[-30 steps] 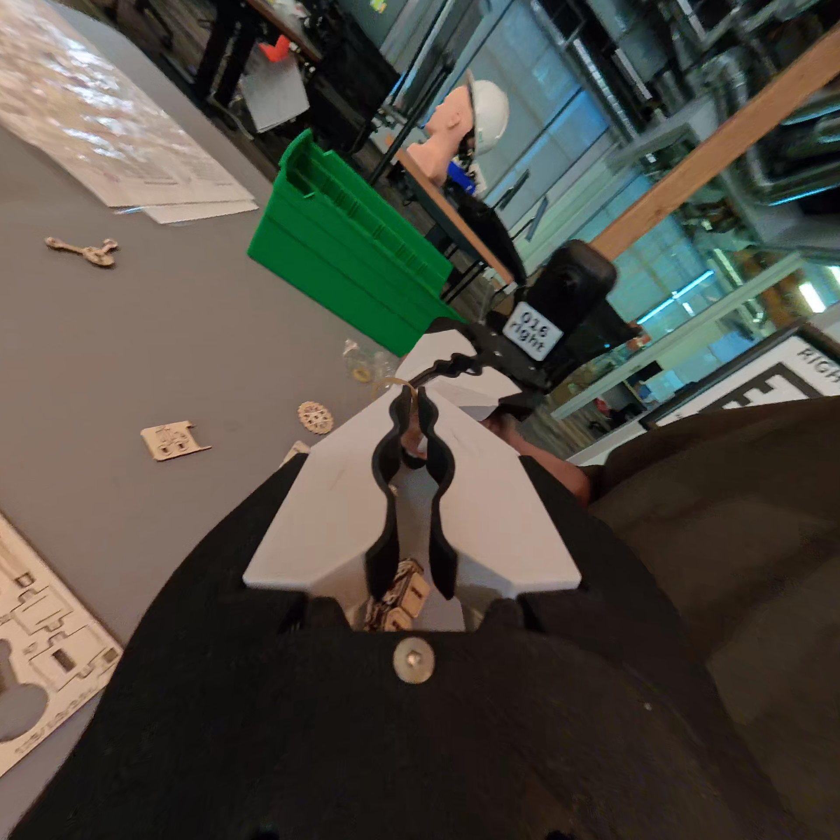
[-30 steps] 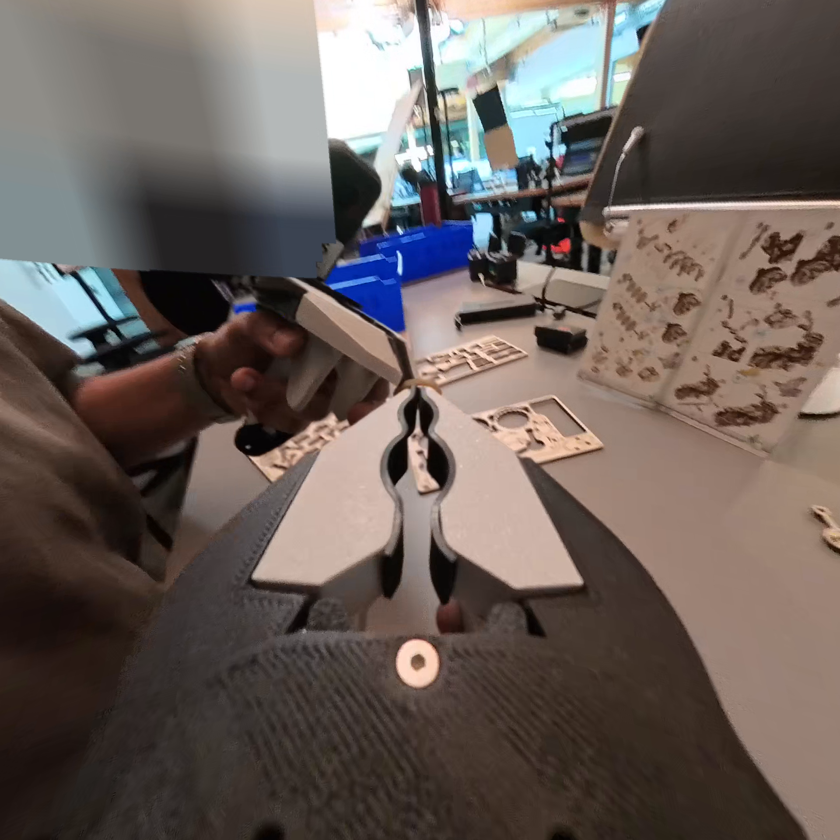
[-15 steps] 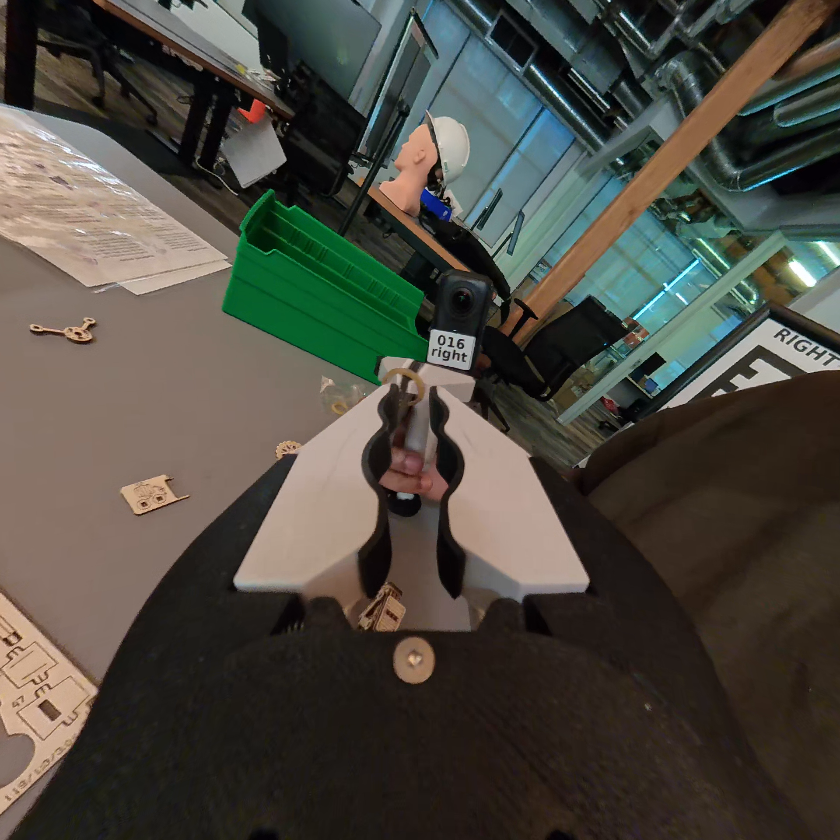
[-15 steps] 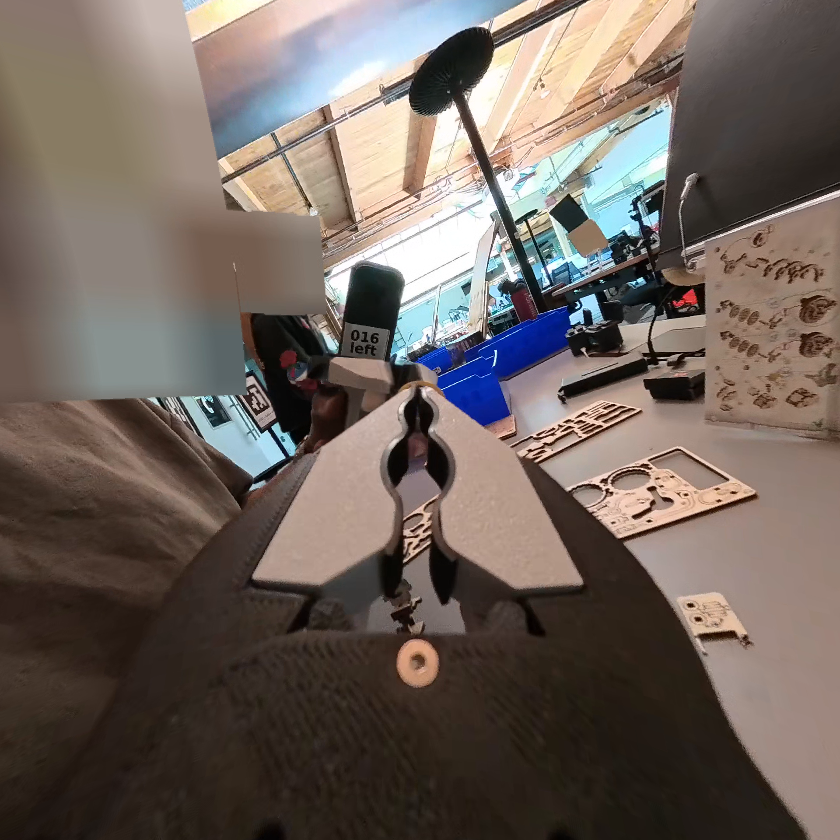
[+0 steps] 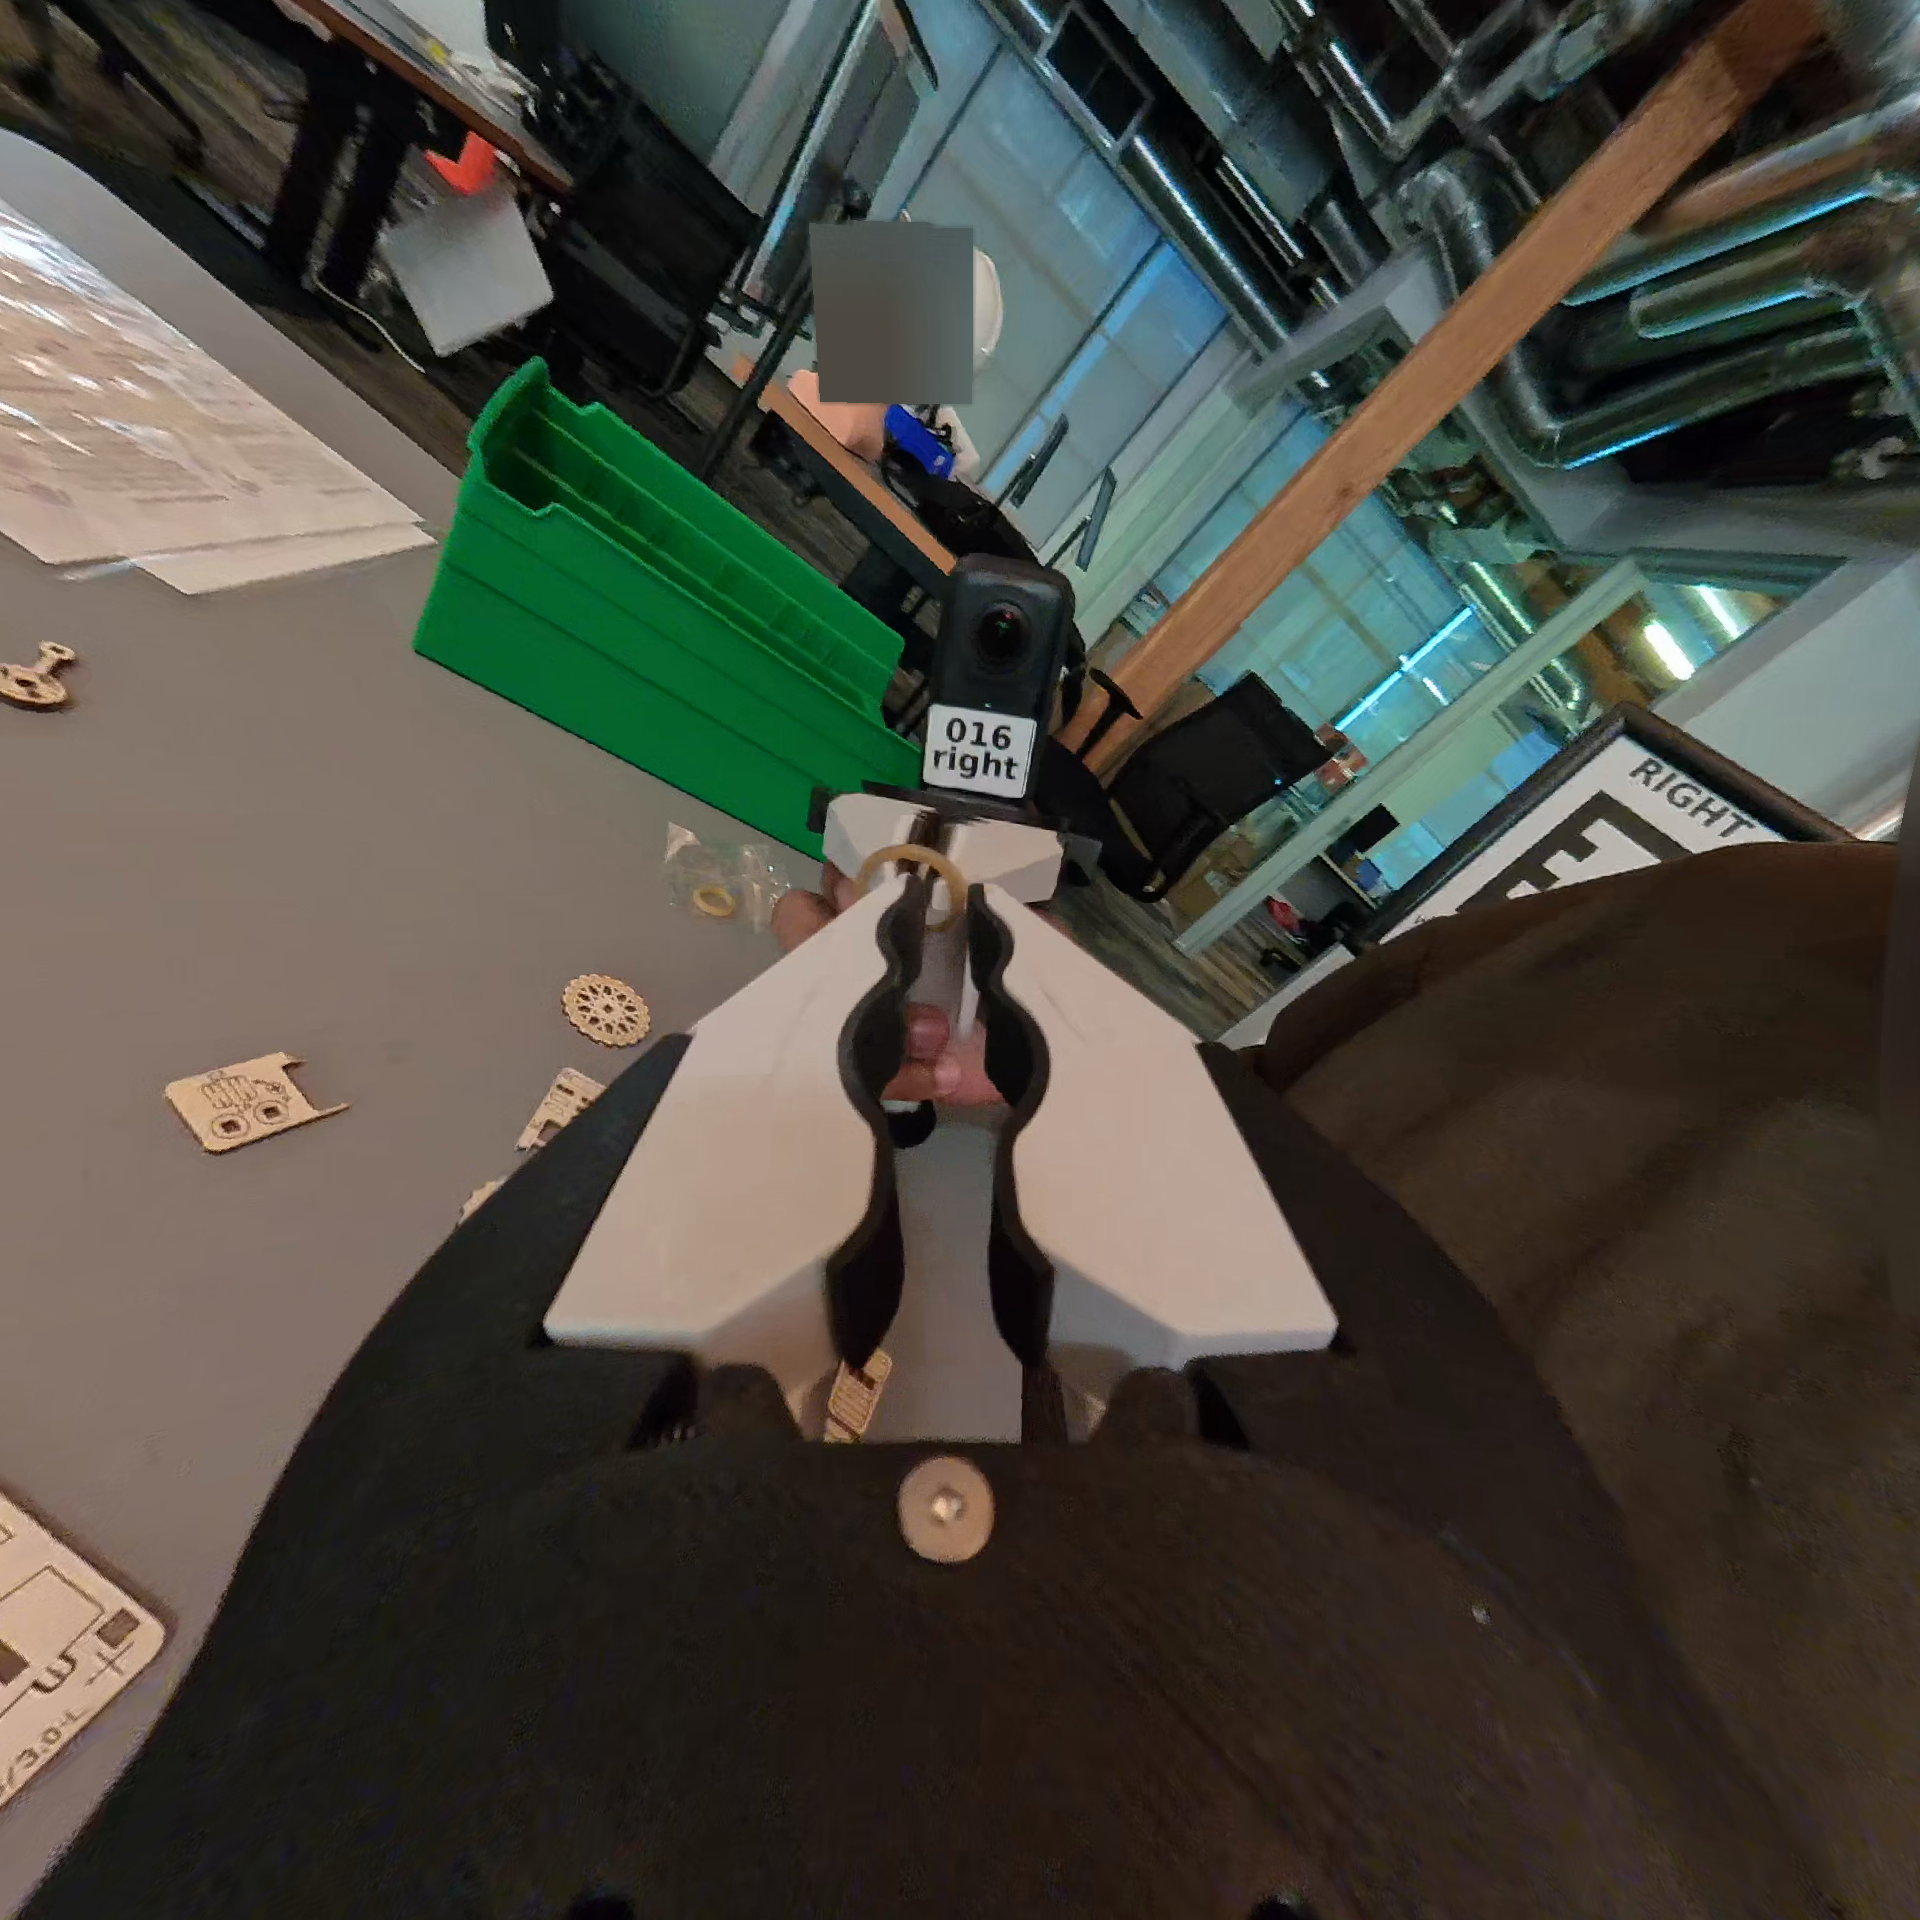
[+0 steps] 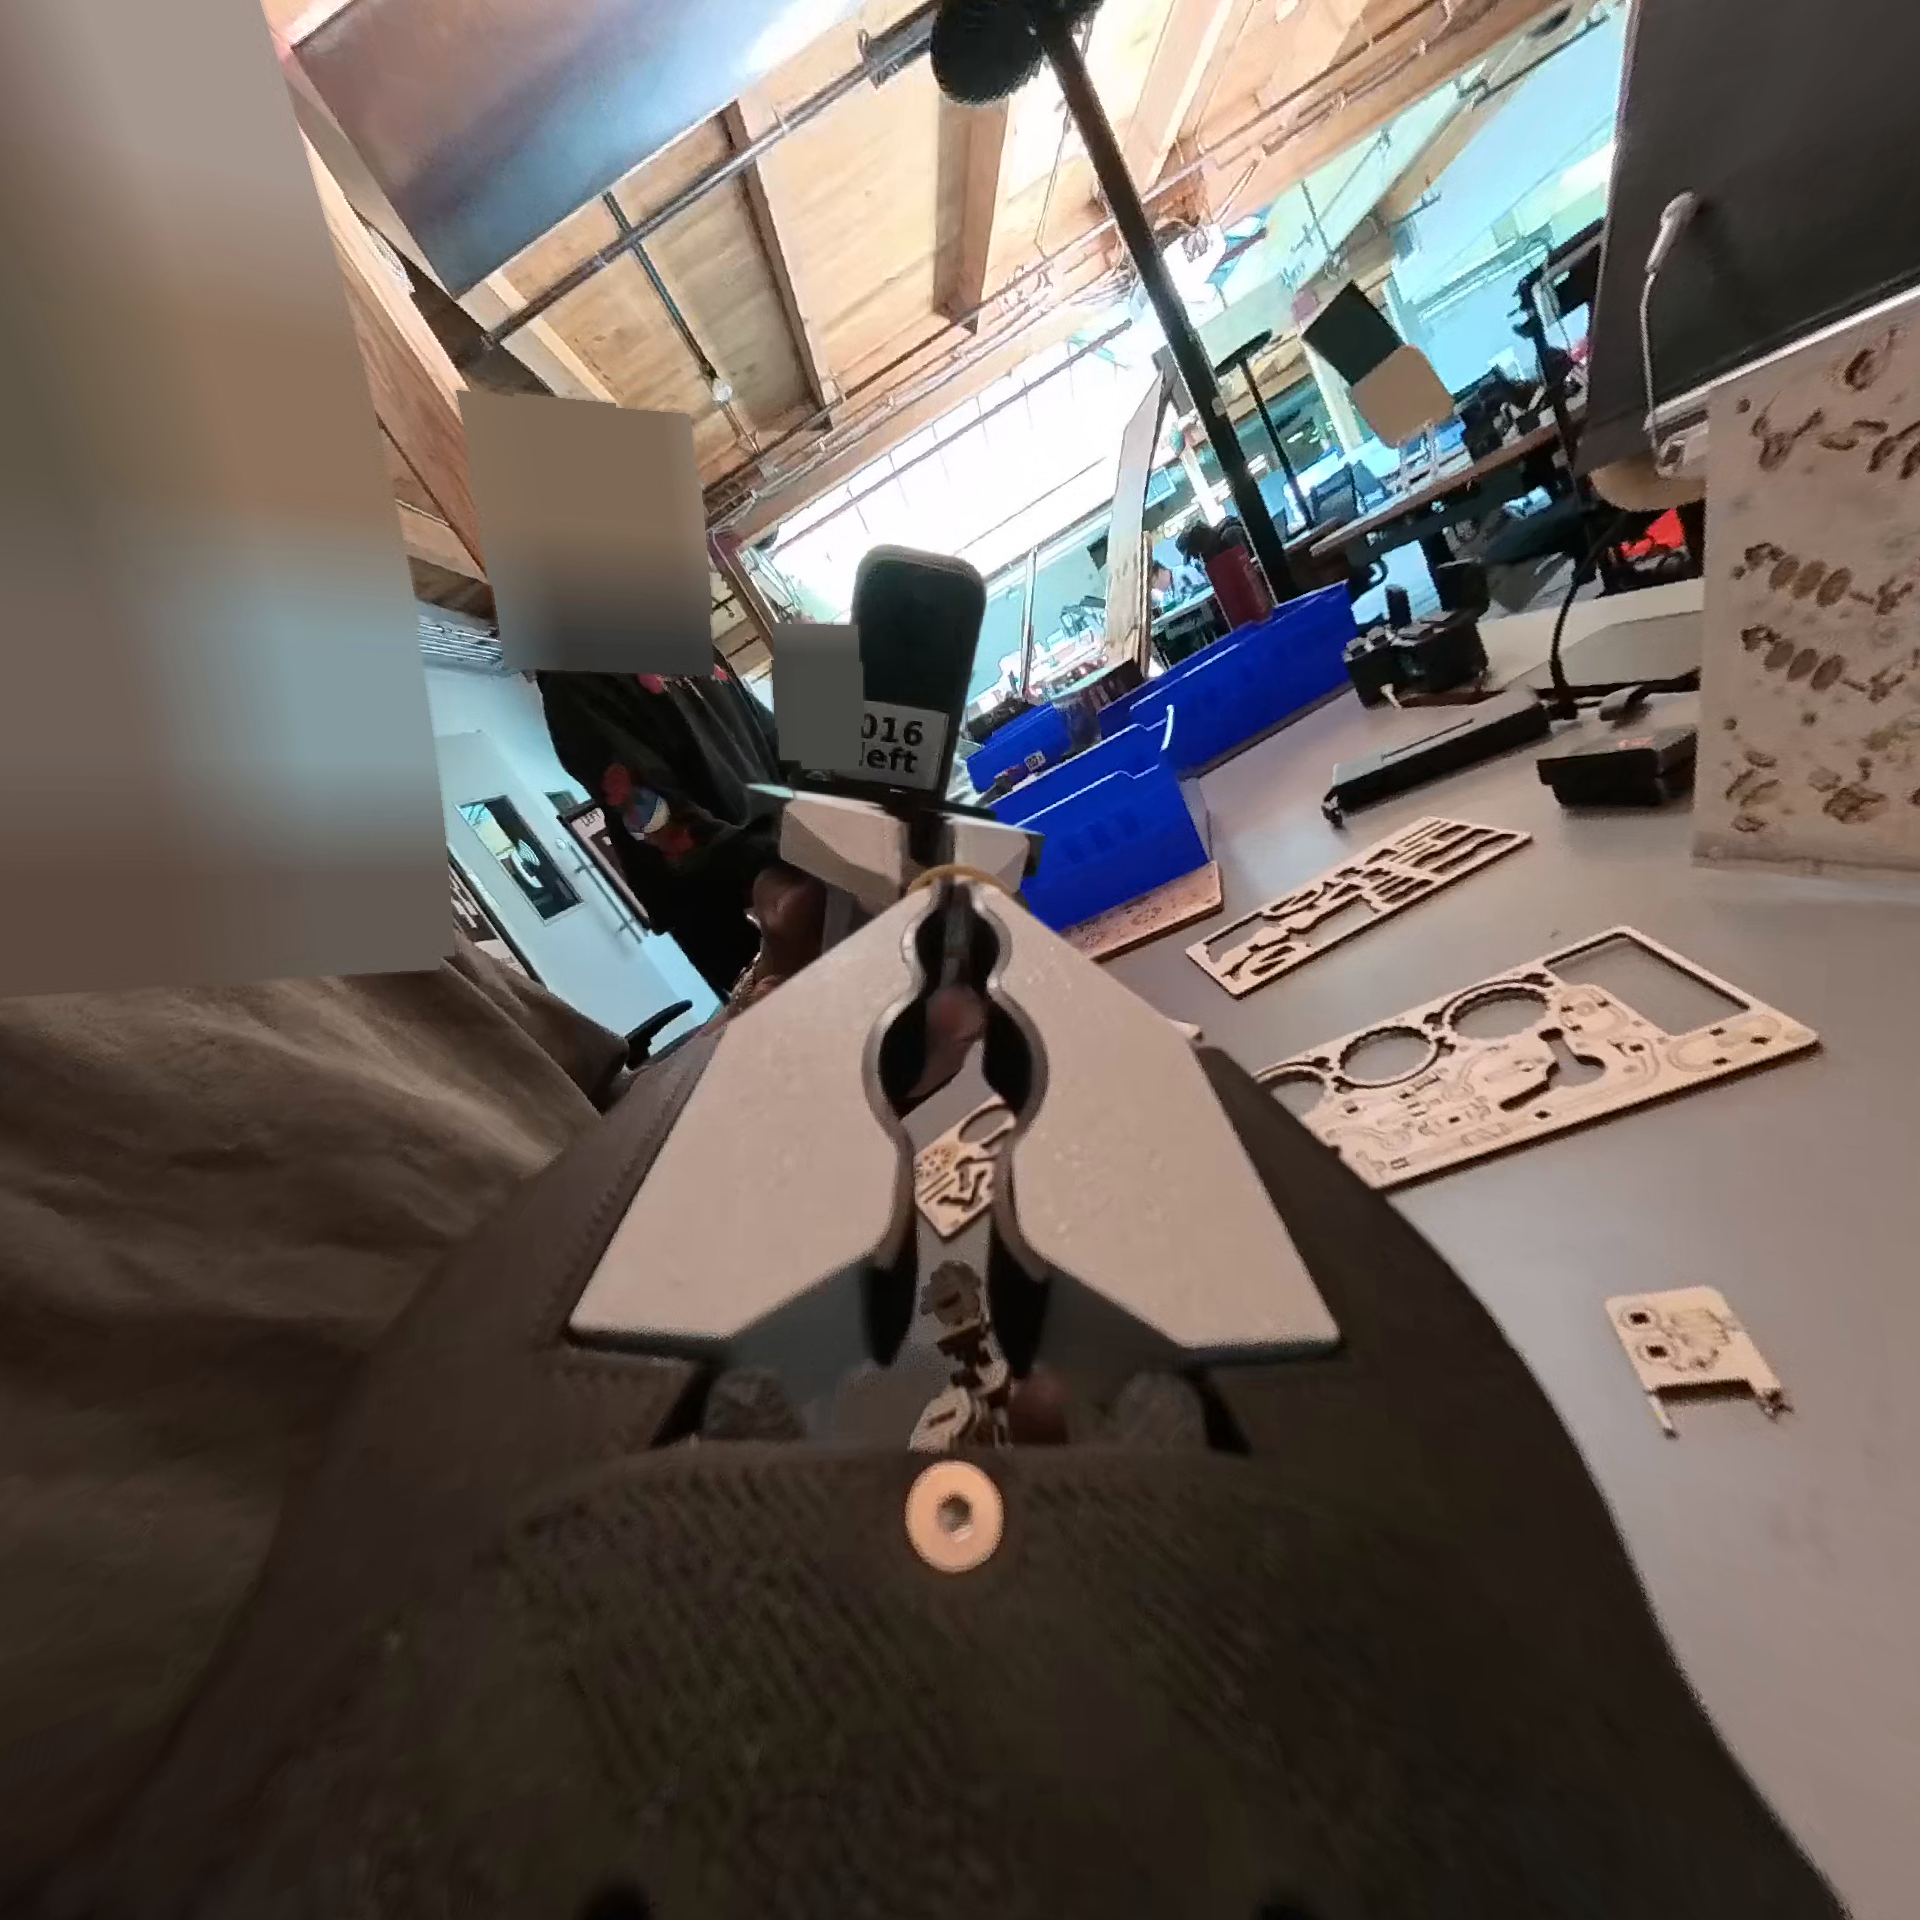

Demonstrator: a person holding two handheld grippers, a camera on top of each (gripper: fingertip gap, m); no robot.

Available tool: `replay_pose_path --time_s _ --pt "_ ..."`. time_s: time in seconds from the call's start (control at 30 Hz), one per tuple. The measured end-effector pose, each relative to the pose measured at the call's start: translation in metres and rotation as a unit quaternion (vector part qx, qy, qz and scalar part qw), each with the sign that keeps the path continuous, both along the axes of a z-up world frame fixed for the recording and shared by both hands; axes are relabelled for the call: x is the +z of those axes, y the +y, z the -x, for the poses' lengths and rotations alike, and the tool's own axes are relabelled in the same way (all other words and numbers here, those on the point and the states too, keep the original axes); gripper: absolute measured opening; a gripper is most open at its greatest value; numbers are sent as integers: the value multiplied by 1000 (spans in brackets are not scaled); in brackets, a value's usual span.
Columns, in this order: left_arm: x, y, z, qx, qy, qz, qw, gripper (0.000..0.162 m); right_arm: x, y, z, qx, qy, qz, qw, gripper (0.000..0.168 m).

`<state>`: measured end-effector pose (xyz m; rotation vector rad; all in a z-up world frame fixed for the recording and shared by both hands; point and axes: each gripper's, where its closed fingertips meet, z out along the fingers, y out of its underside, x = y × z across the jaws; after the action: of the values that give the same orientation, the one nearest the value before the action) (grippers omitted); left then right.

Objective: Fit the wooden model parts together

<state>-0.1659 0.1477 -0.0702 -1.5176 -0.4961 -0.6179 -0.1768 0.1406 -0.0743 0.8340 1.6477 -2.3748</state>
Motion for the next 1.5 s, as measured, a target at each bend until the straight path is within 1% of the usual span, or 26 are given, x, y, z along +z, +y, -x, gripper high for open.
replay_pose_path --time_s 0.2,0.3,0.37,0.53,0.63,0.73,1.03,1.13,1.23,1.3,1.37,1.43,1.5 --pt "-10 -2 7 7 -12 6 1000 4 -12 -3 6 -11 -13 -59 998 4" --pt "-13 -2 7 3 -10 10 1000 4 -18 -6 5 -4 -11 -84 996 5" --pt "-15 -2 6 1 -8 12 1000 1 -22 -9 2 8 -12 -95 995 6" --pt "-15 -2 5 -7 -12 10 1000 0 -21 -9 0 15 -4 -92 996 6" --pt "-11 -4 6 -4 -12 -2 1000 1 -14 -5 2 11 -6 -64 998 9" --pt "-9 -6 7 -3 -13 -10 1000 1 -9 -2 2 7 -6 -41 999 6" --pt "-13 -7 9 0 -14 -6 1000 0 -9 0 3 -5 9 -55 998 0" --pt "-29 -7 18 26 2 48 998 0 -11 6 7 -25 16 -76 997 0" --pt "-62 -12 29 57 28 154 986 0 -23 15 14 -61 31 -139 988 0" --pt "-83 -14 33 70 66 220 971 5 -34 26 19 -102 46 -201 973 3" --pt "-100 -15 37 87 111 274 951 7 -43 42 23 -157 64 -256 952 10" --pt "-115 -15 45 105 151 321 929 10 -48 60 24 -209 77 -291 930 19" --pt "-127 -11 54 113 188 352 910 14 -52 71 22 -239 82 -311 916 23"
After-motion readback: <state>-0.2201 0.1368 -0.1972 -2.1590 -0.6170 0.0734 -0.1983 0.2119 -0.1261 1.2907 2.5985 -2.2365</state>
